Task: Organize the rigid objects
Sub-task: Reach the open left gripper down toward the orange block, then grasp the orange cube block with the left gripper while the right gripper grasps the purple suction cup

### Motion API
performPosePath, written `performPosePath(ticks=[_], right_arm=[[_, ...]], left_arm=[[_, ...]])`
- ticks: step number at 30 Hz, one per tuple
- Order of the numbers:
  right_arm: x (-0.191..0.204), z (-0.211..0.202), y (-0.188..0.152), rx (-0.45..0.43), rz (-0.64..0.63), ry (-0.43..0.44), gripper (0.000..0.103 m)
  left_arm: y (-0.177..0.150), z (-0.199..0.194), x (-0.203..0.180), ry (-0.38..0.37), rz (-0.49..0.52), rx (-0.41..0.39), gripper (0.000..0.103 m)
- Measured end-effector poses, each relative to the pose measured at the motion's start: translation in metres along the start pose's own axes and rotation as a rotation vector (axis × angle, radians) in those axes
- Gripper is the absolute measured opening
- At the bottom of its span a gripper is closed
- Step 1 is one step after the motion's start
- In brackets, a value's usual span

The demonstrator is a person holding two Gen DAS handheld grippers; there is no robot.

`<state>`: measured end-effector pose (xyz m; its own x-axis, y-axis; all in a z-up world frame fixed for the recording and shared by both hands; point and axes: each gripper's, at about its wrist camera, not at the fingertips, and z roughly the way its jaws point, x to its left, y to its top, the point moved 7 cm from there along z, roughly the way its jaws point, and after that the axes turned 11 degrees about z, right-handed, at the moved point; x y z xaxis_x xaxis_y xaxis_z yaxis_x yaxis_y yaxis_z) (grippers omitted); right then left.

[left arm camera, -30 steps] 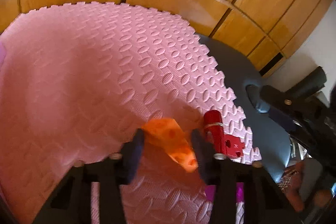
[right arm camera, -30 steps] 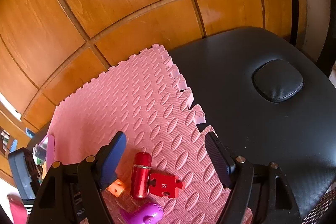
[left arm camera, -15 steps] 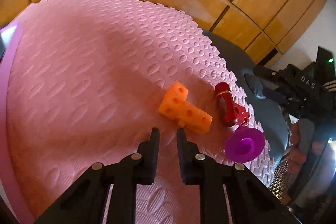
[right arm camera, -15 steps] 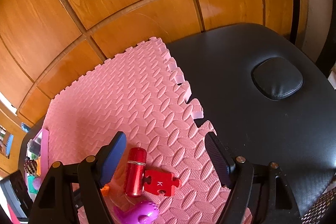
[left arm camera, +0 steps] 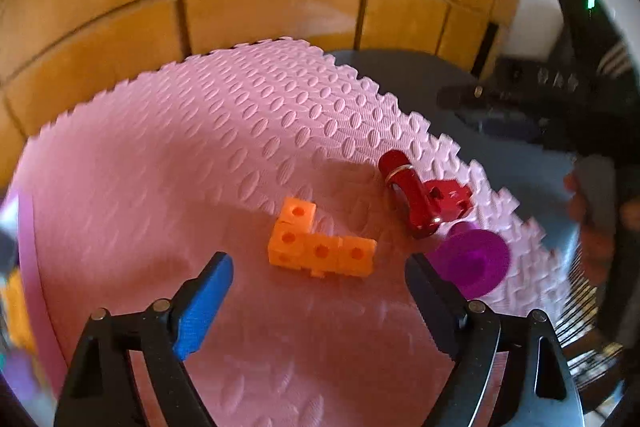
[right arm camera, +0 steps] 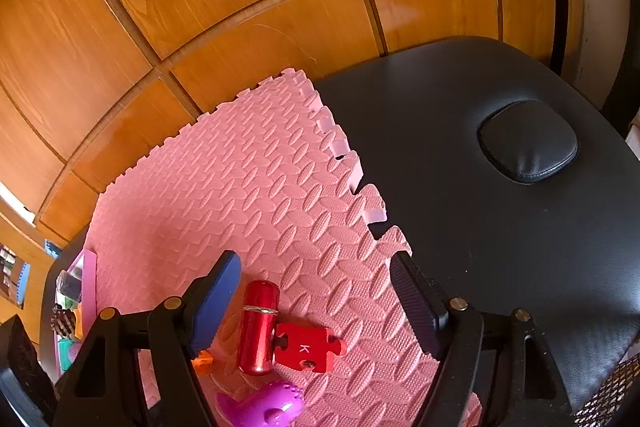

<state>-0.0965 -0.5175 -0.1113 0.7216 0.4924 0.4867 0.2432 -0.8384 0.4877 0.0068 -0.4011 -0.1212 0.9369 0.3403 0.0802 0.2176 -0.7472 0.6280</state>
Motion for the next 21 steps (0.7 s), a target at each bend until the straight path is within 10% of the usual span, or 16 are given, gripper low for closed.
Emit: performPosePath(ticks=[5,8,21], right_arm=[[0.000,0.001,0.000,0.006,0.000,0.004,0.078],[0.001,0.003,-0.001,0.012,-0.004,0.000,0.078],[-0.002,0.006,-0.007,0.050,0.005,-0.010,0.078]], left_arm=[[0.002,0.019,0.006,-0.012,0.010,0.027,0.086],[0.001,0.027,0.002,-0.038,0.011,0.042,0.060],[-0.026,-0.035,0.012,0.125,-0.107,-0.024,0.059]])
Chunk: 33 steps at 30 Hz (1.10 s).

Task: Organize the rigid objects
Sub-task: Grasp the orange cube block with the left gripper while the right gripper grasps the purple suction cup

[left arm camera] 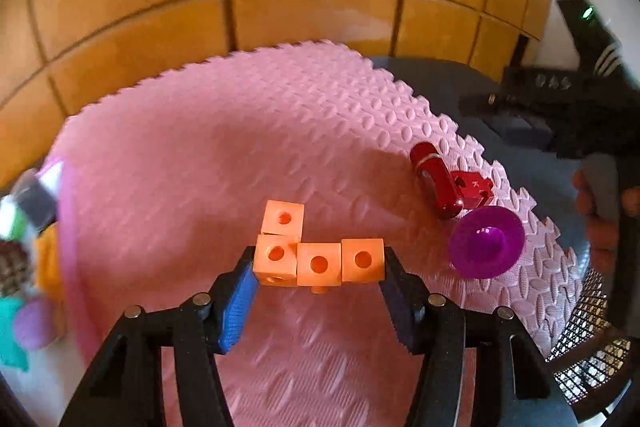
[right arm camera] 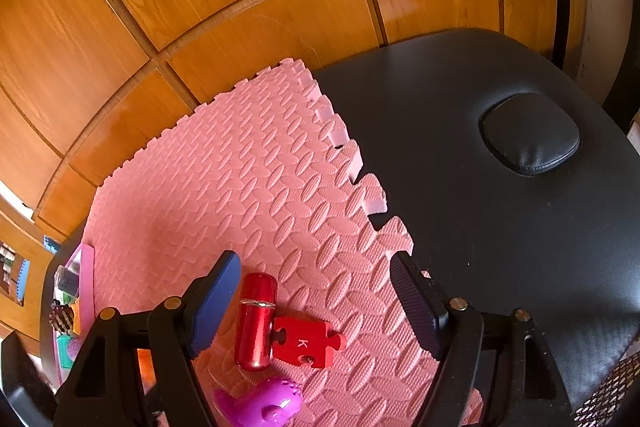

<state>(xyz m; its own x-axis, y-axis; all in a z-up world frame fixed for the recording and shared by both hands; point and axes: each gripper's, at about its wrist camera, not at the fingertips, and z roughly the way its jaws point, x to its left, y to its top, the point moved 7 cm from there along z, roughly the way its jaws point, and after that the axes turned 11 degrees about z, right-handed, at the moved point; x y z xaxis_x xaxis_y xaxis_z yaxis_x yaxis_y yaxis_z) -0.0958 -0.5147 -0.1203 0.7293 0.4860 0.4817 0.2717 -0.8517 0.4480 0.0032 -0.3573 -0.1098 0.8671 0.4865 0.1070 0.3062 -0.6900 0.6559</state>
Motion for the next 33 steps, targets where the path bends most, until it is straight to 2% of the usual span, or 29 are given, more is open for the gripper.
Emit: performPosePath(ticks=[8,15,22,33], right_arm=[[0.006,-0.004,-0.022,0.053,-0.016,0.017,0.078],[0.011,-0.012,-0.055,0.102,-0.039,0.023,0.078],[0.013,-0.014,-0.073,0.114,-0.054,-0.002,0.078],[0.032,-0.003,-0.089,0.151,-0.105,0.000,0.078]], left_arm=[[-0.008,-0.052,0.034,0.170,-0.048,-0.056,0.060],[-0.015,-0.084,0.061,0.270,-0.080,-0.104,0.060],[-0.020,-0.105,0.078,0.316,-0.111,-0.138,0.060],[-0.031,-0.120,0.096,0.344,-0.158,-0.151,0.060]])
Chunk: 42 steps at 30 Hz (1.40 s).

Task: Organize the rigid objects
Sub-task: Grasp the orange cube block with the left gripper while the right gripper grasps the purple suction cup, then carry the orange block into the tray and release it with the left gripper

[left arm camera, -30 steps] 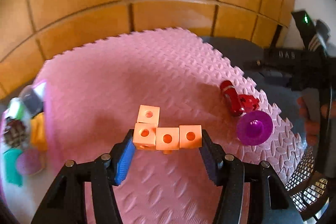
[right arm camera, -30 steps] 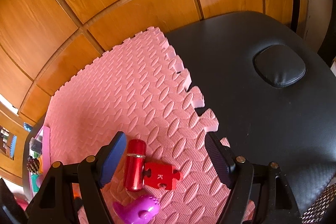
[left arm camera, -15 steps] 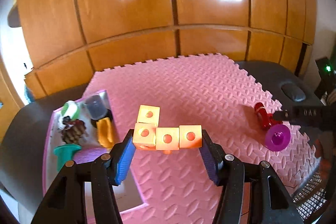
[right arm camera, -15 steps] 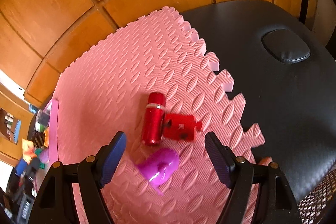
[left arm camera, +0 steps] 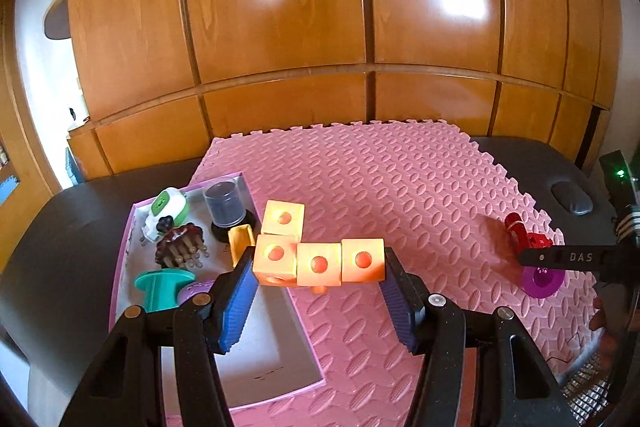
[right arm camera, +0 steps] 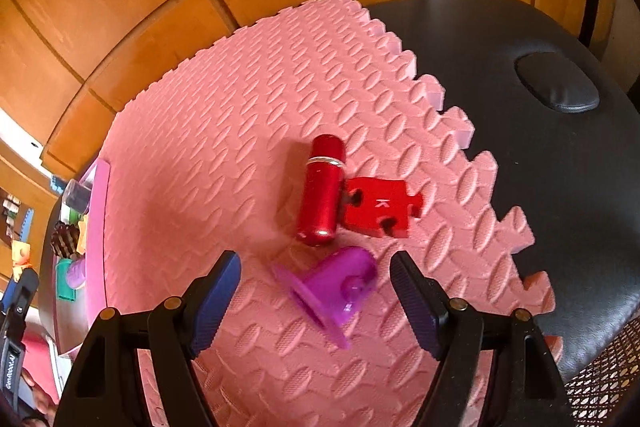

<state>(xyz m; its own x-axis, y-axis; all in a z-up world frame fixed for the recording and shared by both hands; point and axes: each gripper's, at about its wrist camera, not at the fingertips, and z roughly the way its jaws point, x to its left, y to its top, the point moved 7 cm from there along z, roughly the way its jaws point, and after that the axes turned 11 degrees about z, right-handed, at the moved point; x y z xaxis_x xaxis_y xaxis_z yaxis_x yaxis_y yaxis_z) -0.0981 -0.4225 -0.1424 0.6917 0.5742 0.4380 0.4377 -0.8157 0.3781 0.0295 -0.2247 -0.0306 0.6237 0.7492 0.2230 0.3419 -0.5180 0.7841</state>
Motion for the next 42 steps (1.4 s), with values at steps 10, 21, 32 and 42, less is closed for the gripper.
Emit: performPosePath(ticks=[10,21,32,42], right_arm=[[0.013,0.020,-0.003,0.015,-0.041,-0.045,0.079],[0.069,0.036,-0.036,0.049,-0.263,0.053,0.050],[0.102,0.052,-0.047,0.039,-0.423,0.004,0.054],[0.107,0.055,-0.049,-0.007,-0.444,-0.036,0.056]], left_arm=[[-0.006,-0.003,0.013,0.011,-0.030,0.003,0.060],[-0.017,-0.004,0.026,0.011,-0.067,0.017,0.060],[-0.054,-0.007,0.097,0.050,-0.255,0.073,0.060],[-0.100,-0.011,0.157,0.082,-0.390,0.125,0.060]])
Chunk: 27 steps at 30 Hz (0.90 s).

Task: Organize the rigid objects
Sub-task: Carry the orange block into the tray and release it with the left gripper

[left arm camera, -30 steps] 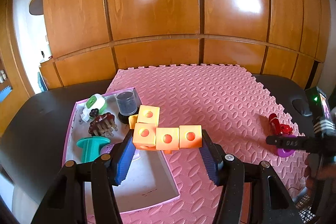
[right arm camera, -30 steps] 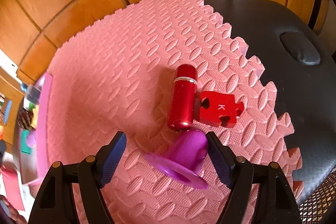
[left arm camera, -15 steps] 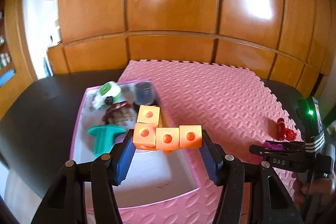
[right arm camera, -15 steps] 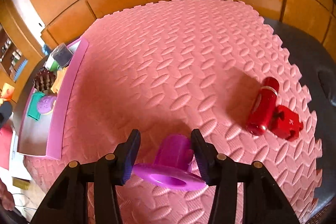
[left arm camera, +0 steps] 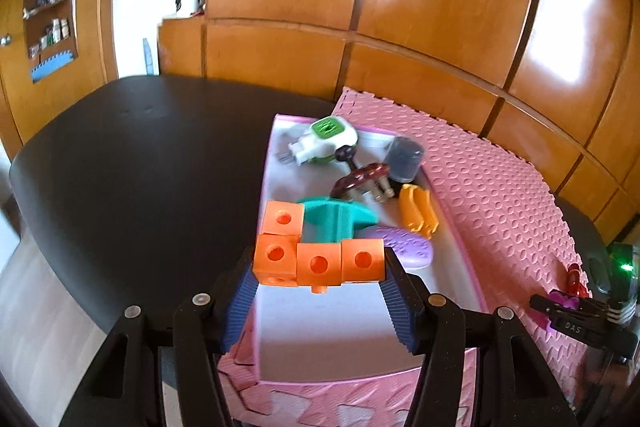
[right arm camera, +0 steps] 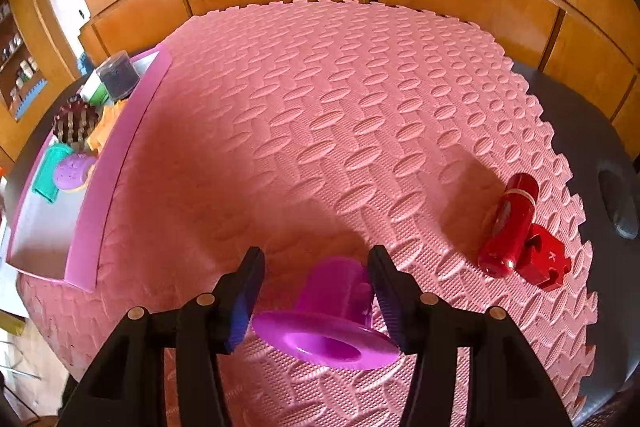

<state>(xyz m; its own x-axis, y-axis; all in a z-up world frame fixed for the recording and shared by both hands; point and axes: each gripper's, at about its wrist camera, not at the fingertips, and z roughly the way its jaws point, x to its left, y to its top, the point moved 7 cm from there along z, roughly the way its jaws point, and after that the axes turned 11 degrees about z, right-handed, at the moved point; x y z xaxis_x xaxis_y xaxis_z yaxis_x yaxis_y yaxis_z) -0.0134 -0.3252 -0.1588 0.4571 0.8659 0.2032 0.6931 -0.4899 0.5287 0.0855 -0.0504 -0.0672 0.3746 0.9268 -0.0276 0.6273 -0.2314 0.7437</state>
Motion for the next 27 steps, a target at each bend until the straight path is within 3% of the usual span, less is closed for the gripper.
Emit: performPosePath(ticks=[5,14,17,27], right_arm=[[-0.002,-0.001,-0.004,-0.033,-0.037,0.013,0.053],[-0.003,-0.005,-0.005,-0.056,-0.051,0.021,0.053],[-0.003,-0.005,-0.006,-0.059,-0.052,0.024,0.053],[-0.003,-0.005,-0.006,-0.067,-0.051,0.021,0.053]], left_arm=[[-0.005,0.010,-0.008,-0.047,0.023,0.027,0.060],[-0.016,0.032,-0.018,-0.048,0.098,0.125,0.060],[-0.015,0.034,-0.019,-0.030,0.110,0.121,0.070],[-0.007,0.021,-0.009,0.070,0.118,0.041,0.071]])
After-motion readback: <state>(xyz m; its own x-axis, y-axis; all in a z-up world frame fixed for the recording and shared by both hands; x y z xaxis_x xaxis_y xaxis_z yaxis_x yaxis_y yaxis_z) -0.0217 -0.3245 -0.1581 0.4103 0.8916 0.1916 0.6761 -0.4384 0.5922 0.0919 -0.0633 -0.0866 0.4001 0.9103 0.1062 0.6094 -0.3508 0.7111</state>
